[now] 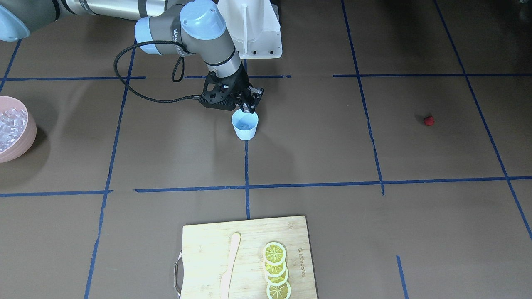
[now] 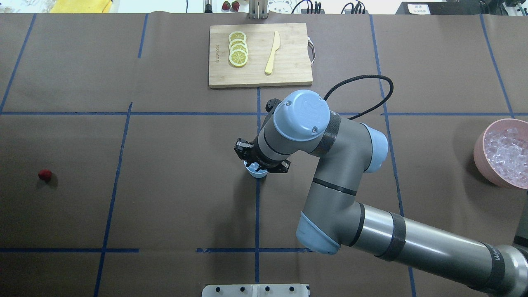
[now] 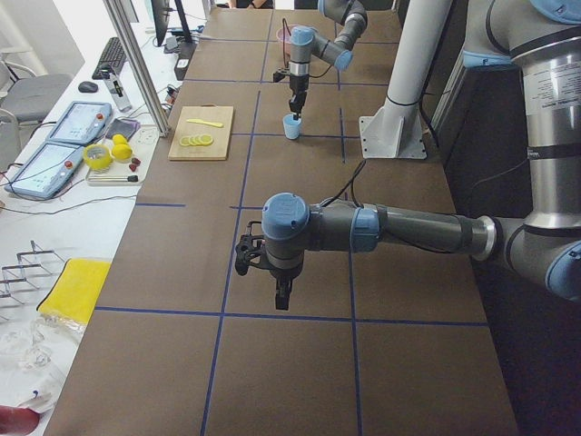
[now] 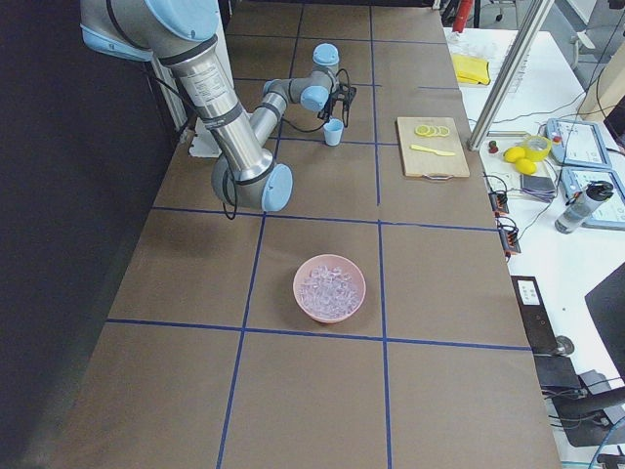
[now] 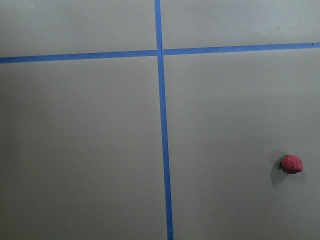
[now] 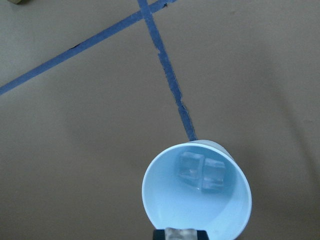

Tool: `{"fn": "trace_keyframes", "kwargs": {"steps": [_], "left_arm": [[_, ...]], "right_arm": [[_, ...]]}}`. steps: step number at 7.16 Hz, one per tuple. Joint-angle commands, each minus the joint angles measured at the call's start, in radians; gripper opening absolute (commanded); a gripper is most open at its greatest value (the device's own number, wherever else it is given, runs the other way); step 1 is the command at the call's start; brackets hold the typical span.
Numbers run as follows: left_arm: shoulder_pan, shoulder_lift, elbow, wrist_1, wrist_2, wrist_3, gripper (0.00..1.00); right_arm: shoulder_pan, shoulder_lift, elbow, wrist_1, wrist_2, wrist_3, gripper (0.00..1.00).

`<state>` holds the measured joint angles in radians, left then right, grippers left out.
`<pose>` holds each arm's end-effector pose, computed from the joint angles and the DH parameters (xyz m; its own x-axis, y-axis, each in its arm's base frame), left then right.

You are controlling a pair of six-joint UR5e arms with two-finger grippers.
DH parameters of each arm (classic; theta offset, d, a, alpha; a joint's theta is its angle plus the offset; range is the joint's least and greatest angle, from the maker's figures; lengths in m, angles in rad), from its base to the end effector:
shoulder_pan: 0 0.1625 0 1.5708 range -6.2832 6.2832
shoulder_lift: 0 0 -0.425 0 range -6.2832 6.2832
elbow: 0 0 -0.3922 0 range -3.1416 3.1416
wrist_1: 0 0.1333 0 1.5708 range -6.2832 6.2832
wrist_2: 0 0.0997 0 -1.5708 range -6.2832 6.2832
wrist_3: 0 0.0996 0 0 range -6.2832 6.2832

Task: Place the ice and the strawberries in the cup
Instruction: 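Lower the ice cube into the cup and open the right gripper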

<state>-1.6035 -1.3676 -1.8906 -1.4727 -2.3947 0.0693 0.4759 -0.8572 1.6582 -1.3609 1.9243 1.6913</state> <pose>-0.0734 -0.4025 0.5989 0.6801 0.0606 -0.7306 -0.0144 0.9975 0.0693 -0.5621 -0.4009 0.1673 0.4483 0.3579 0.8191 -0.2246 0.9320 -0.2844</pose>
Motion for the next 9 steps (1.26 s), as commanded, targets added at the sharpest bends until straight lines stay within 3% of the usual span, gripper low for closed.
{"fn": "trace_keyframes", "kwargs": {"steps": [1, 4, 5, 6, 8, 9], "left_arm": [[0.0, 0.014, -0.004, -0.001, -0.003, 0.001, 1.0], [-0.001, 0.016, -0.005, -0.001, -0.003, 0.003, 1.0], [0.0, 0.021, -0.004, -0.001, -0.003, 0.003, 1.0], [0.0, 0.021, -0.005, -0.001, -0.003, 0.003, 1.0], [0.0, 0.021, -0.008, 0.0, -0.003, 0.003, 1.0], [-0.001, 0.021, -0.01, -0.001, -0.004, 0.003, 1.0]], "right_arm": [[-0.003, 0.006, -0.002, -0.004, -0.008, 0.007, 0.24], [0.0, 0.009, -0.015, -0.003, -0.039, 0.007, 0.24], [0.0, 0.007, -0.015, -0.003, -0.039, 0.007, 0.29], [-0.002, 0.007, -0.018, -0.009, -0.047, 0.007, 0.57], [-0.002, 0.009, -0.023, -0.012, -0.047, 0.007, 0.79], [-0.002, 0.009, -0.023, -0.013, -0.047, 0.01, 0.99]]}}
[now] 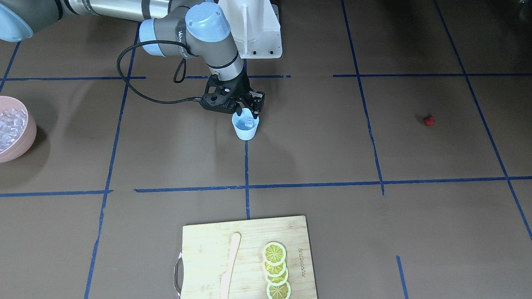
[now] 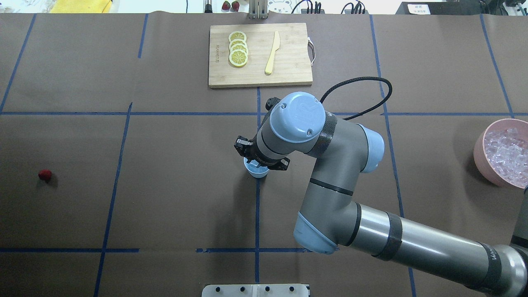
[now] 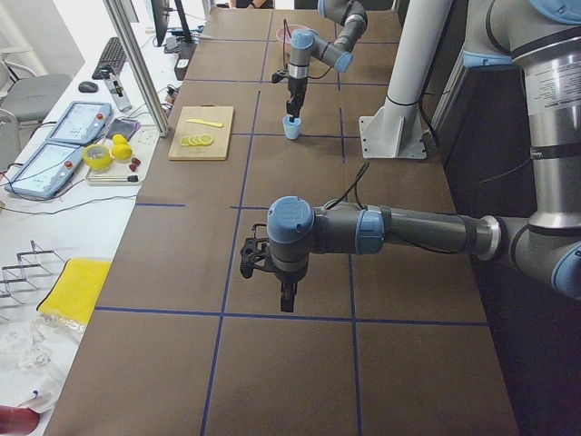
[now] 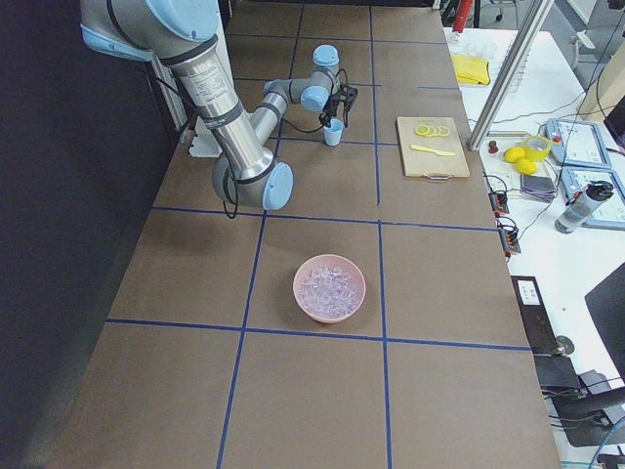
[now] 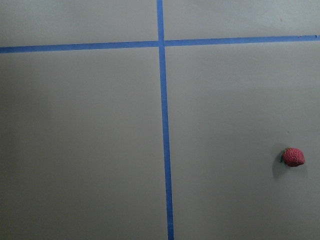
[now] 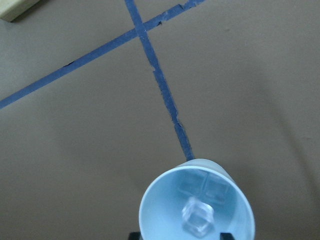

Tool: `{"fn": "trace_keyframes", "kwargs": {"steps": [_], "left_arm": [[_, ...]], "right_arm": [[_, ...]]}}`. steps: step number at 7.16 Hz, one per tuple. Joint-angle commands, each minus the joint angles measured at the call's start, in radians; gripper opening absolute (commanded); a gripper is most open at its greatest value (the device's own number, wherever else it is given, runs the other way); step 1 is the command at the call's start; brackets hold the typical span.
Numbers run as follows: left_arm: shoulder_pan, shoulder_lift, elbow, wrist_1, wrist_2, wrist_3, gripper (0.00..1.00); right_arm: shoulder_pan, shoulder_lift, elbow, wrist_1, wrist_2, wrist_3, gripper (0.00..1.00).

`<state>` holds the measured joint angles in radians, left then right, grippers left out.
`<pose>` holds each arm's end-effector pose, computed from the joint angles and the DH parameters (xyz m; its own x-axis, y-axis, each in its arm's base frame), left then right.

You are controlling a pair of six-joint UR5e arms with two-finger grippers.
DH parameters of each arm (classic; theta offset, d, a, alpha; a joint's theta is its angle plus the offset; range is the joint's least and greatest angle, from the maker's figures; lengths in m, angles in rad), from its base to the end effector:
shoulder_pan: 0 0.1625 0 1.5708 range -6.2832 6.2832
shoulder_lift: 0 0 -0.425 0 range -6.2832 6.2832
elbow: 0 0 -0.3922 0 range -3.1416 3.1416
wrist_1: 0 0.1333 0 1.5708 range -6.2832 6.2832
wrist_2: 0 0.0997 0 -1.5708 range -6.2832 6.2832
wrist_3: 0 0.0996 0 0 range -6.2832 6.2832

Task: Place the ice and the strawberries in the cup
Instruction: 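Lower the ice cube into the cup and open the right gripper, then raise the right gripper away from the cup toward the ice bowl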

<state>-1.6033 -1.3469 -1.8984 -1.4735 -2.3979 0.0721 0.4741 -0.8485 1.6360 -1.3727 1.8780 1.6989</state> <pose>-0.0728 -0.3937 0.6031 0.6774 0.0548 -0.7336 -0.0163 0.9981 0.0594 -0.5685 -0.4077 0.1728 0.4605 0.3731 0.8054 -0.2719 0.9230 -0.2722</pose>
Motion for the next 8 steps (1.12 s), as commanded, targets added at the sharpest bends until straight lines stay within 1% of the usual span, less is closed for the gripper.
{"fn": "trace_keyframes", "kwargs": {"steps": [1, 2, 3, 4, 5, 6, 7, 8], "left_arm": [[0.0, 0.0, -0.001, -0.001, 0.0, 0.0, 1.0], [0.002, 0.0, -0.001, -0.001, -0.001, 0.002, 1.0], [0.023, -0.001, 0.002, -0.014, -0.015, -0.003, 1.0], [0.041, -0.001, 0.008, -0.092, -0.027, -0.125, 1.0], [0.166, -0.003, 0.015, -0.191, -0.018, -0.323, 1.0], [0.275, -0.003, 0.024, -0.27, -0.017, -0.439, 1.0], [0.349, -0.017, 0.054, -0.327, -0.017, -0.572, 1.0], [0.397, -0.02, 0.056, -0.397, -0.001, -0.695, 1.0]], "right_arm": [[0.008, 0.0, 0.002, -0.002, 0.001, -0.001, 0.99], [0.035, 0.0, 0.014, -0.003, 0.021, -0.002, 0.99], [0.1, -0.013, 0.062, -0.043, 0.112, -0.007, 1.0], [0.185, -0.077, 0.153, -0.092, 0.213, -0.034, 1.0], [0.252, -0.181, 0.241, -0.095, 0.274, -0.101, 1.0], [0.329, -0.257, 0.304, -0.114, 0.321, -0.154, 1.0], [0.374, -0.338, 0.365, -0.135, 0.357, -0.256, 1.0], [0.391, -0.404, 0.413, -0.138, 0.36, -0.298, 1.0]]}}
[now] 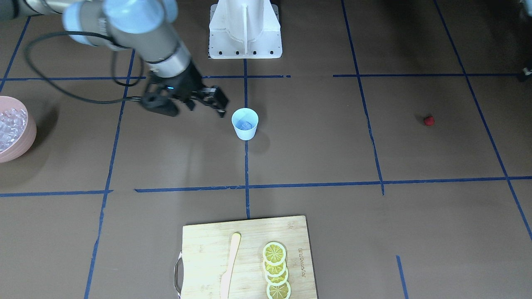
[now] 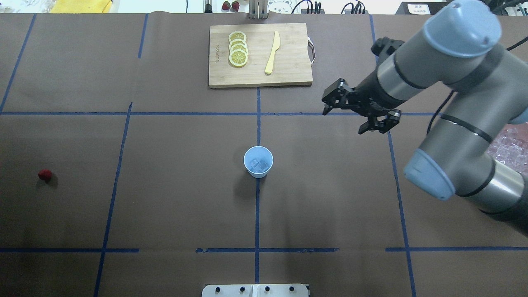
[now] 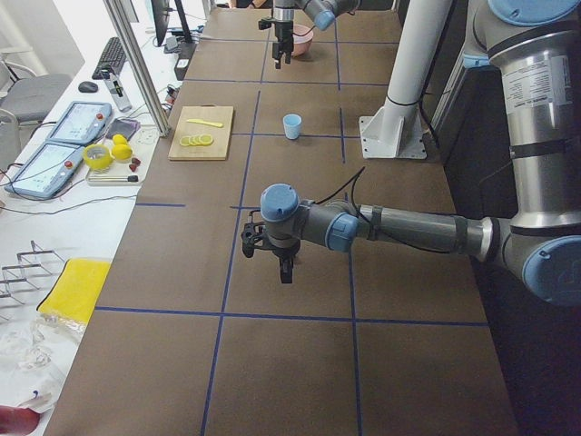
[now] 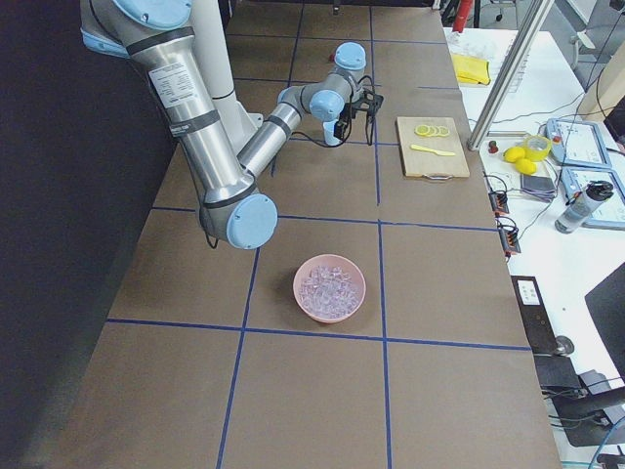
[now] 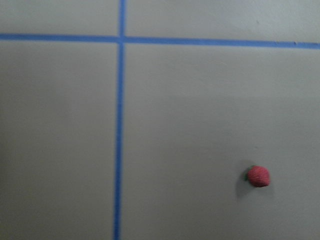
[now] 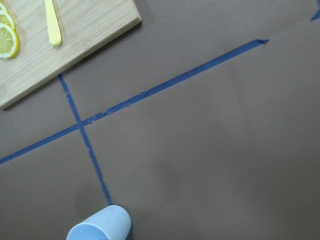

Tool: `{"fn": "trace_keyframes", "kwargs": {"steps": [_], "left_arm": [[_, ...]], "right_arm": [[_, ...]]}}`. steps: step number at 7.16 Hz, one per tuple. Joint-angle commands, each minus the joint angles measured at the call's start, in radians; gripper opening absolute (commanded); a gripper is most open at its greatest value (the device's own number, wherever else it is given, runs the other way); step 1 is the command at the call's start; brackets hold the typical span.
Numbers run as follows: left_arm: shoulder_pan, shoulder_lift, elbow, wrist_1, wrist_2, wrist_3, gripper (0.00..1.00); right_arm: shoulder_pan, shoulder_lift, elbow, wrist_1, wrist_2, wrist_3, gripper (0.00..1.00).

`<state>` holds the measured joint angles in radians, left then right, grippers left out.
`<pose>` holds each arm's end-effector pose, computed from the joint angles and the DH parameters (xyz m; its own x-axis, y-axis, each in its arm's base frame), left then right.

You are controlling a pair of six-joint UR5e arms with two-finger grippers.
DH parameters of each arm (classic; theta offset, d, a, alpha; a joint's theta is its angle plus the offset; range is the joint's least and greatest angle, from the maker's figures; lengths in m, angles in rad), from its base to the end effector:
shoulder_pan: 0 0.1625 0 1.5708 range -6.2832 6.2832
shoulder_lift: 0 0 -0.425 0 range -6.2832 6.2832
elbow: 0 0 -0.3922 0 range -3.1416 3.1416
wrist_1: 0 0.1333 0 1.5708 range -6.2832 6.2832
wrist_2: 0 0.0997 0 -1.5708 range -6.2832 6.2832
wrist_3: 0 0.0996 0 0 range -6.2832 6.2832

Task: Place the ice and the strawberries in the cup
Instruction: 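Raise the right gripper away from the cup toward the ice bowl, then grasp the red strawberry with the left gripper while the right gripper holds still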

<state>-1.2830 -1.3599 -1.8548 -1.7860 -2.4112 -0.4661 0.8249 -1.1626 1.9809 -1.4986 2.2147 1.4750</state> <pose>0.0616 -0.4163 0.5848 0.6401 -0.0625 -0.7658 0.0174 0.9976 -0.0669 -0.3270 -0.4622 0.2389 0.4508 0.3752 0.8099 -0.2286 0.9256 -0.3015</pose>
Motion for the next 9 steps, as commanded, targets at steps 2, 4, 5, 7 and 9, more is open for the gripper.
{"fn": "trace_keyframes", "kwargs": {"steps": [2, 4, 5, 7, 9], "left_arm": [[0.231, -0.016, 0.049, -0.197, 0.172, -0.247, 1.0], [0.274, -0.09, 0.158, -0.301, 0.181, -0.337, 1.0], [0.278, -0.117, 0.187, -0.32, 0.181, -0.351, 1.0], [0.324, -0.133, 0.21, -0.352, 0.187, -0.396, 1.0], [0.349, -0.134, 0.226, -0.368, 0.211, -0.398, 1.0]], "right_arm": [[0.062, -0.149, 0.099, -0.012, 0.026, -0.133, 1.0], [0.071, -0.201, 0.131, -0.011, 0.031, -0.183, 1.0], [0.071, -0.203, 0.131, -0.011, 0.031, -0.185, 1.0], [0.066, -0.198, 0.13, -0.011, 0.031, -0.185, 1.0], [0.06, -0.193, 0.13, -0.011, 0.031, -0.185, 1.0]]}}
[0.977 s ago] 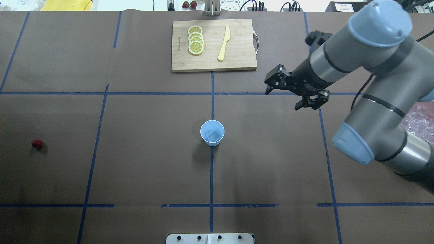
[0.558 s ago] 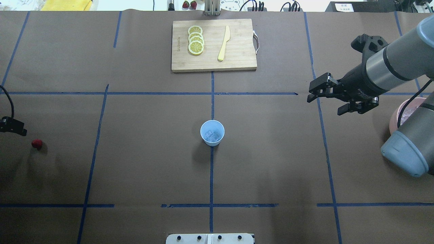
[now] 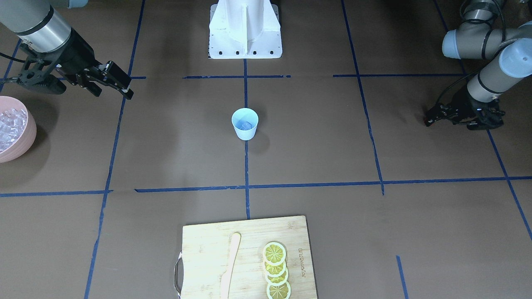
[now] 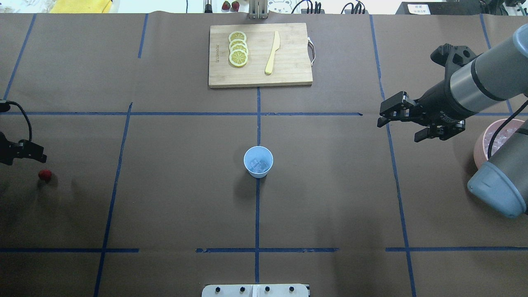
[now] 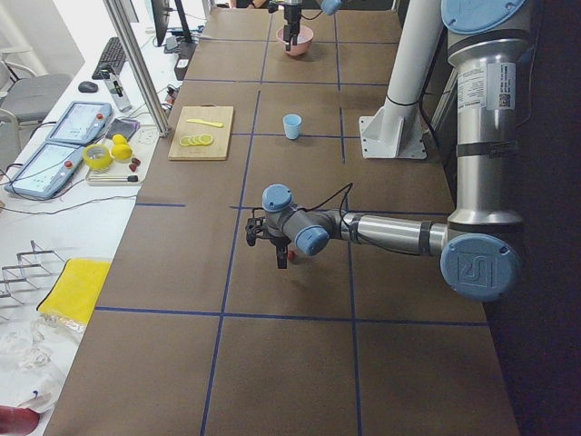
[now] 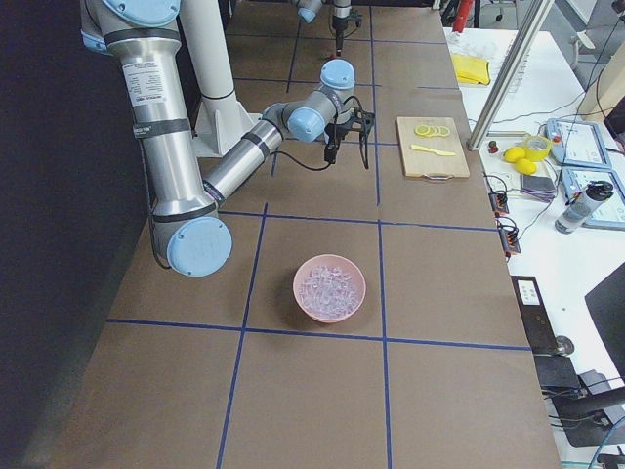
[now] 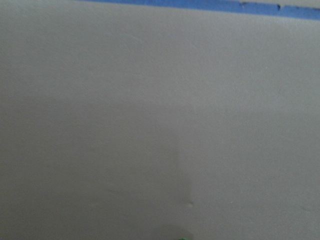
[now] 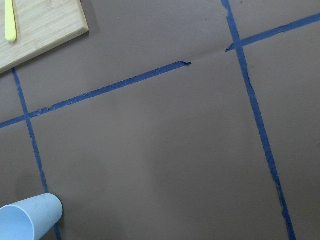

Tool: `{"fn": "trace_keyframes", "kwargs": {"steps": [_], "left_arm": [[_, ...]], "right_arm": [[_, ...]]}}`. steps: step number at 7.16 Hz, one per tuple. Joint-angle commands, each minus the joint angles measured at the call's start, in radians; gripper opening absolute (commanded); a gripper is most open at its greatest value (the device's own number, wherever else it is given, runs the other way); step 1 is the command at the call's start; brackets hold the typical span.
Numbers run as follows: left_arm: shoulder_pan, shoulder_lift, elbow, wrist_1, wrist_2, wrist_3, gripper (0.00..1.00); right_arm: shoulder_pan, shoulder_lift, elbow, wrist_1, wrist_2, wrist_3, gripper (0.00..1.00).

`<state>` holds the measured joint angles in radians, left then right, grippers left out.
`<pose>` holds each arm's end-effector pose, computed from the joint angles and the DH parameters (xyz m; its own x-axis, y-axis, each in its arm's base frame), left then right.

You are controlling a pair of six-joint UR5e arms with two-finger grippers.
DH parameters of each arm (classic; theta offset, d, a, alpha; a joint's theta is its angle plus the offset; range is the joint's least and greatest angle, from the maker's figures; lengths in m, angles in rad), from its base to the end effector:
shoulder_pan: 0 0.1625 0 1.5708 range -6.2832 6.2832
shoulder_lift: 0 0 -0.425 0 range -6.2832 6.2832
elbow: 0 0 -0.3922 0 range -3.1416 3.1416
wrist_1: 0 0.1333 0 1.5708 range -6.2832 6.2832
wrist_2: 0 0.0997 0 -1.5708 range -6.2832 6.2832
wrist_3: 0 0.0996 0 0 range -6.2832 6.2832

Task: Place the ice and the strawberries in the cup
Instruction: 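Grasp the red strawberry with the left gripper while the right gripper holds still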

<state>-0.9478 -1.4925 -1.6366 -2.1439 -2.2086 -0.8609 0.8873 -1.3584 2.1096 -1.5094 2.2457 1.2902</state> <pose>0.2234 -0.4378 0.6059 0.6796 -0.0486 -0.7319 0.0327 0.9988 -0.0359 -0.2614 -0.4335 0.2913 0.5056 0.2783 0.8167 -0.1862 0.9594 -0.2118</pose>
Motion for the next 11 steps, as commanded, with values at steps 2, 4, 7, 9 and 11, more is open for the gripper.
{"fn": "trace_keyframes", "kwargs": {"steps": [2, 4, 7, 9, 11], "left_arm": [[0.037, -0.011, 0.012, -0.008, 0.009, -0.004, 0.99], [0.061, -0.011, 0.015, -0.008, 0.007, -0.007, 0.88], [0.061, -0.009, 0.015, 0.001, -0.003, -0.009, 0.15], [0.06, -0.012, -0.03, 0.004, -0.006, -0.098, 0.0], [0.061, -0.134, -0.097, 0.007, -0.066, -0.326, 0.0]], "right_arm": [[-0.002, 0.002, 0.001, 0.0, -0.002, 0.0, 1.0], [-0.002, 0.002, 0.001, 0.0, -0.002, 0.0, 1.0], [-0.004, 0.005, 0.0, 0.0, -0.002, 0.001, 1.0], [-0.01, 0.01, 0.0, 0.002, -0.005, 0.001, 1.0], [-0.007, 0.009, 0.003, 0.0, -0.002, 0.001, 1.0]]}}
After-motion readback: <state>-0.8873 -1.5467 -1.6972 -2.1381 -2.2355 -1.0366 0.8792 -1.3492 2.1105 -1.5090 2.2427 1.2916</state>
